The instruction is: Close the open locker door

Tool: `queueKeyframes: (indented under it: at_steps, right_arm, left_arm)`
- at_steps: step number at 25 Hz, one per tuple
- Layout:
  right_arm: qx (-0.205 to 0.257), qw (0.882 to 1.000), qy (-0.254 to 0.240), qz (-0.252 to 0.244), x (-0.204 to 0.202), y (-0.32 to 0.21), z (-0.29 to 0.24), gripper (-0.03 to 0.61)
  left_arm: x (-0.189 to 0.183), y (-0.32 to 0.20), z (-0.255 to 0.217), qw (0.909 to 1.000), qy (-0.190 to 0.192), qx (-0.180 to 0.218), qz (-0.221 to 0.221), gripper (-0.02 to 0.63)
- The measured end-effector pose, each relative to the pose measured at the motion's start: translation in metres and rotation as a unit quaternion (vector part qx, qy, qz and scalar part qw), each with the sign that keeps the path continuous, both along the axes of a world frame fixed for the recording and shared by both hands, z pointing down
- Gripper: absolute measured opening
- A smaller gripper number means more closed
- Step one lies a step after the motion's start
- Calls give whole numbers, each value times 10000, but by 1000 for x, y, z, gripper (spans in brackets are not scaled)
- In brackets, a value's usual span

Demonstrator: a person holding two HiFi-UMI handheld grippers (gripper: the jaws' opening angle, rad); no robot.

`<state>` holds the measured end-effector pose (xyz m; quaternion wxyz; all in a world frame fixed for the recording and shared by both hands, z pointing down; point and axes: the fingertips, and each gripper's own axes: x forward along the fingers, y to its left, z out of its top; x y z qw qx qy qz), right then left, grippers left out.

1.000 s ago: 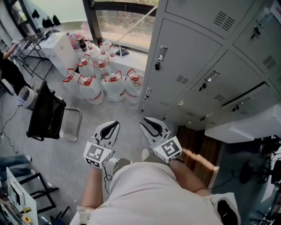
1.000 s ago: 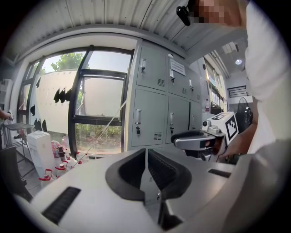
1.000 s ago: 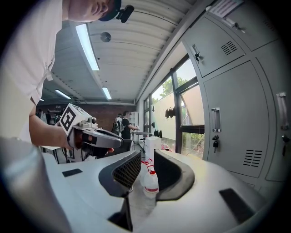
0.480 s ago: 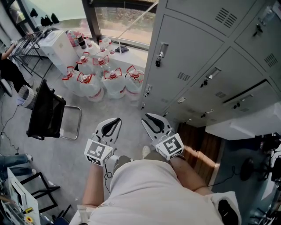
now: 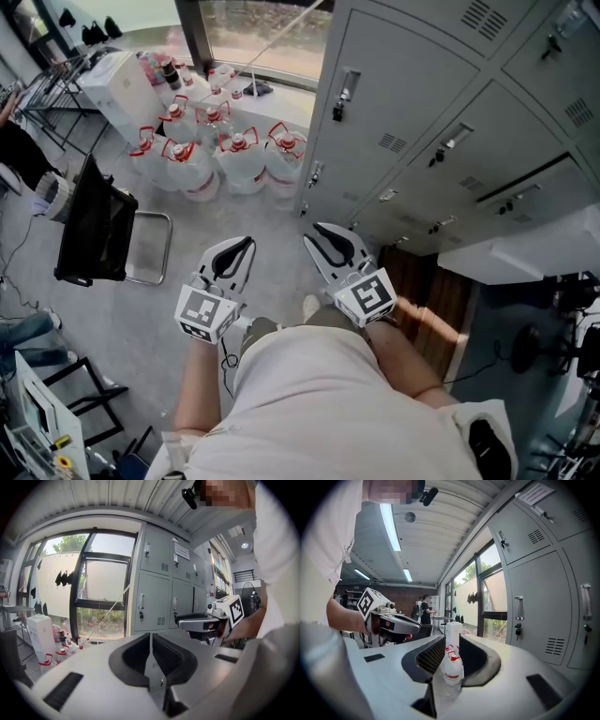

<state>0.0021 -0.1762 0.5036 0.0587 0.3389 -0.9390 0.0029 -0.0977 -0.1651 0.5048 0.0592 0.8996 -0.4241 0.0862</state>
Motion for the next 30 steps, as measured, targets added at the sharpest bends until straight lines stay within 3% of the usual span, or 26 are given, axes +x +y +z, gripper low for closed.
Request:
queueKeyframes:
  at_steps: [6,30]
  right_arm:
    - [-77,9997,-220,7,-3,3,-3,104]
    - [-54,9999,-14,135,0,0,2,94]
  left_arm:
    - [-2,6,2,10000,-17,-19,-21,5]
    - [-1,5,6,10000,-5,-76,-41,5]
